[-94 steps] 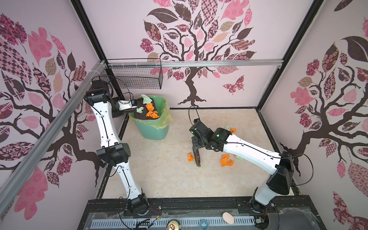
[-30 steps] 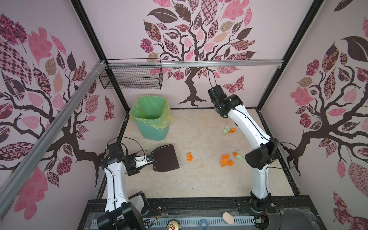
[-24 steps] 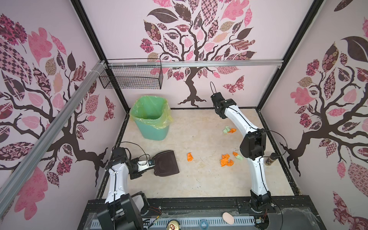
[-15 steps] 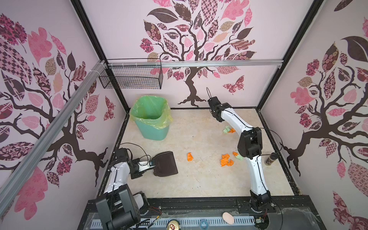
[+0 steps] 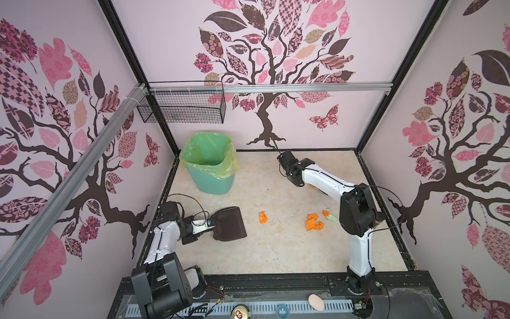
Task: Sweep away the paper scraps from the table
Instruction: 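Sweep remaining scraps with the brush toward the dustpan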
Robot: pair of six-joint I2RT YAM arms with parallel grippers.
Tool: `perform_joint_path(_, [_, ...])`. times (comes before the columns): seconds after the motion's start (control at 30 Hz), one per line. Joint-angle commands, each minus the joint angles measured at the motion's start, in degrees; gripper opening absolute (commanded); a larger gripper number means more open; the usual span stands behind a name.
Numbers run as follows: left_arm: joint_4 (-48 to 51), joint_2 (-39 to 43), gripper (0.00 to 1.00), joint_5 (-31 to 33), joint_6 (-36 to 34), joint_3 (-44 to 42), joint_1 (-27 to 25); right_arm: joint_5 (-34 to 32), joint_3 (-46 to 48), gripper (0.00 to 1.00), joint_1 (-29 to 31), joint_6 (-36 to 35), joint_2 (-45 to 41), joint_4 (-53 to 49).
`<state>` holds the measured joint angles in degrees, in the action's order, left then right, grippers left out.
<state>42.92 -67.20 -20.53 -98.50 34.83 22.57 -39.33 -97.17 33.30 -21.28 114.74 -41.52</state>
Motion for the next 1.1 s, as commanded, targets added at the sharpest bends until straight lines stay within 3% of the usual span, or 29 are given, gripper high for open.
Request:
perform_joint_path(0.0, [1.29, 0.95, 0.03, -0.47, 0.93, 1.95, -0.47, 5.93, 1.89, 0.0, 4.07, 2.42, -4.51, 0.23])
perform_joint_path(0.4, [2.0, 1.07, 0.02, 0.14, 1.78, 2.49, -1.56, 6.62, 8.97, 0.0, 24.06, 11.12, -10.56, -10.04])
perform_joint_path(0.57, [2.0, 0.68, 0.02, 0.23, 2.3, 2.98, -2.08, 4.51, 3.25, 0.0, 30.4, 15.6, -11.64, -19.86])
perform_joint_path(0.67, [2.2, 0.76, 0.02, 0.23, 2.92, 3.14, -2.45, -0.43, -2.02, 0.0, 31.21, 16.33, -11.55, -23.91])
perform_joint_path(0.8, [2.58, 1.24, 0.02, 0.23, 3.05, 2.97, -2.71, -9.78, -2.37, 0.0, 27.87, 5.92, -11.99, -13.61])
perform_joint_path(0.97, [3.04, 1.98, 0.02, 0.67, 3.14, 2.55, -2.79, -4.68, -1.7, 0.0, 18.5, -7.55, -9.55, 5.91])
perform_joint_path(1.07, [3.54, 2.37, 0.02, 0.93, 2.89, 1.97, -2.81, -3.6, 5.0, 0.0, 17.6, -23.73, -7.23, 20.15])
